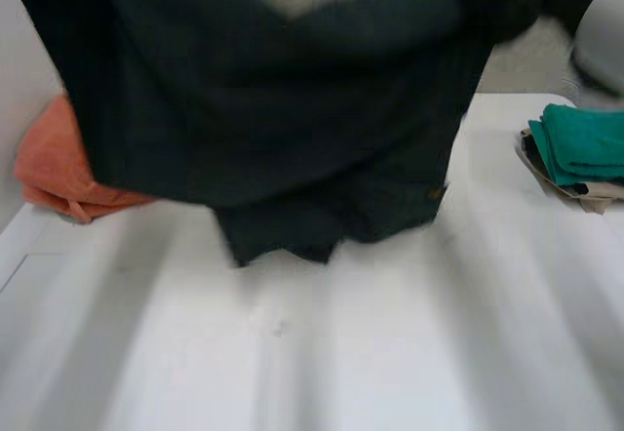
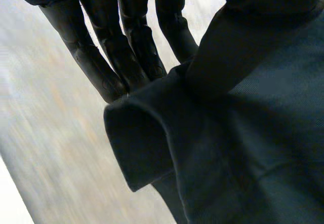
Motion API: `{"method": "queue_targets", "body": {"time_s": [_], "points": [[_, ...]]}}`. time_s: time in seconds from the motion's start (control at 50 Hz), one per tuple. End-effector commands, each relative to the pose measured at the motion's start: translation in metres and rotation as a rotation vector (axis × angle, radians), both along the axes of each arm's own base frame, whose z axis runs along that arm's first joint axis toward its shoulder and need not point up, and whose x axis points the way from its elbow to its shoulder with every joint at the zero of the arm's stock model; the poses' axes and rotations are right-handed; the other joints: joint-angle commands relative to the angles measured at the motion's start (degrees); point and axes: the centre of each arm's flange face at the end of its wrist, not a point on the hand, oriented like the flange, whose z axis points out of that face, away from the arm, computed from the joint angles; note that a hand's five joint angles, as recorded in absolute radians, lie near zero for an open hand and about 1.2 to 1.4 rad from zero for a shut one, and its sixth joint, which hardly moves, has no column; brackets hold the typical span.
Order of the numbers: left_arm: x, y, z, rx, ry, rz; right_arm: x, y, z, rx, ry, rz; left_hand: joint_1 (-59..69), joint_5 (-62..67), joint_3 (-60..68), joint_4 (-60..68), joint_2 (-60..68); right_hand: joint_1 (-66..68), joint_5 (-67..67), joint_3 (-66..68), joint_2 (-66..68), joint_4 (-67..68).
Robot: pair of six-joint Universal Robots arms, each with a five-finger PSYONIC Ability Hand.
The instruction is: Fold the laundry.
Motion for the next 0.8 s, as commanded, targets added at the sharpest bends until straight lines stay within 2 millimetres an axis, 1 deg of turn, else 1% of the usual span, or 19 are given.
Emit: {"method": "queue_targets", "body": {"time_s": [0.02, 0.12, 0.14, 0.2, 0.22, 0.26, 0.28, 0.34, 0.38, 0.4, 0.42, 0.44, 0.46, 0.52, 0.58, 0.66, 0.72, 0.78, 0.8], "points": [[0.002, -0.028, 0.032, -0.101, 0.046, 0.052, 0.002, -0.027, 0.019, 0.008, -0.15, 0.013, 14.4, 12.6, 11.9, 11.3, 11.4, 15.5, 12.8, 12.2, 12.6, 11.6], [-0.014, -0.082, -0.003, -0.013, 0.006, 0.083, 0.022, -0.05, -0.016, 0.057, -0.129, -0.026, 14.4, 12.6, 11.9, 11.3, 11.4, 15.5, 12.8, 12.2, 12.6, 11.6], [-0.019, -0.101, -0.019, 0.013, -0.011, 0.093, 0.028, -0.059, -0.029, 0.065, -0.125, -0.05, 14.4, 12.6, 11.9, 11.3, 11.4, 15.5, 12.8, 12.2, 12.6, 11.6], [-0.029, -0.13, -0.048, 0.05, -0.046, 0.1, 0.042, -0.07, -0.057, 0.094, -0.111, -0.069, 14.4, 12.6, 11.9, 11.3, 11.4, 15.5, 12.8, 12.2, 12.6, 11.6], [-0.036, -0.149, -0.067, 0.056, -0.069, 0.111, 0.052, -0.076, -0.076, 0.106, -0.103, -0.075, 14.4, 12.6, 11.9, 11.3, 11.4, 15.5, 12.8, 12.2, 12.6, 11.6], [-0.041, -0.166, -0.088, 0.069, -0.098, 0.122, 0.061, -0.083, -0.095, 0.115, -0.096, -0.079, 14.4, 12.6, 11.9, 11.3, 11.4, 15.5, 12.8, 12.2, 12.6, 11.6], [-0.047, -0.181, -0.11, 0.076, -0.124, 0.128, 0.07, -0.091, -0.113, 0.115, -0.1, -0.081, 14.4, 12.6, 11.9, 11.3, 11.4, 15.5, 12.8, 12.2, 12.6, 11.6], [-0.054, -0.204, -0.139, 0.067, -0.15, 0.141, 0.086, -0.099, -0.136, 0.095, -0.112, -0.08, 14.4, 12.6, 11.9, 11.3, 11.4, 15.5, 12.8, 12.2, 12.6, 11.6], [-0.059, -0.222, -0.167, 0.063, -0.176, 0.149, 0.101, -0.108, -0.159, 0.051, -0.132, -0.089, 14.4, 12.6, 11.9, 11.3, 11.4, 15.5, 12.8, 12.2, 12.6, 11.6], [-0.06, -0.227, -0.174, 0.061, -0.181, 0.155, 0.105, -0.112, -0.166, 0.034, -0.135, -0.098, 7.1, 5.3, 4.6, 4.0, 4.1, 3.5, 0.8, 0.2, 0.6, -0.4], [-0.061, -0.231, -0.18, 0.063, -0.183, 0.156, 0.108, -0.117, -0.171, 0.007, -0.141, -0.115, -8.3, -10.1, -10.8, -11.4, -11.3, -20.4, -23.1, -23.7, -23.3, -24.3], [-0.063, -0.235, -0.189, 0.066, -0.191, 0.165, 0.112, -0.126, -0.179, -0.053, -0.142, -0.164, -44.8, -46.6, -47.3, -47.8, -47.7, -54.5, -57.2, -57.8, -57.4, -58.4], [-0.062, -0.235, -0.188, 0.065, -0.188, 0.174, 0.114, -0.129, -0.181, -0.082, -0.136, -0.193, -55.6, -57.4, -58.1, -58.7, -58.6, -54.5, -57.2, -57.8, -57.4, -58.4], [-0.057, -0.23, -0.175, 0.067, -0.161, 0.223, 0.11, -0.136, -0.18, -0.147, -0.088, -0.303, -55.6, -57.4, -58.1, -58.7, -58.6, -54.5, -57.2, -57.8, -57.4, -58.4], [-0.05, -0.221, -0.162, 0.087, -0.152, 0.26, 0.106, -0.135, -0.175, -0.141, -0.087, -0.312, -55.6, -57.4, -58.1, -58.7, -58.6, -54.5, -57.2, -57.8, -57.4, -58.4], [-0.046, -0.192, -0.148, 0.144, -0.186, 0.285, 0.094, -0.119, -0.161, -0.077, -0.069, -0.256, -55.6, -57.4, -58.1, -58.7, -58.6, -54.5, -57.2, -57.8, -57.4, -58.4], [-0.045, -0.161, -0.148, 0.182, -0.285, 0.251, 0.075, -0.096, -0.139, -0.027, -0.014, -0.168, -55.6, -57.4, -58.1, -58.7, -58.6, -54.5, -57.2, -57.8, -57.4, -58.4], [-0.045, -0.123, -0.153, 0.225, -0.393, 0.177, 0.056, -0.07, -0.125, 0.012, 0.039, -0.039, -48.7, -50.5, -51.2, -51.8, -51.7, -51.1, -53.8, -54.4, -54.0, -55.0], [-0.044, -0.102, -0.159, 0.257, -0.434, 0.132, 0.046, -0.06, -0.122, 0.034, 0.061, 0.013, -40.9, -42.7, -43.4, -43.9, -43.8, -45.3, -48.0, -48.6, -48.2, -49.2]]}}
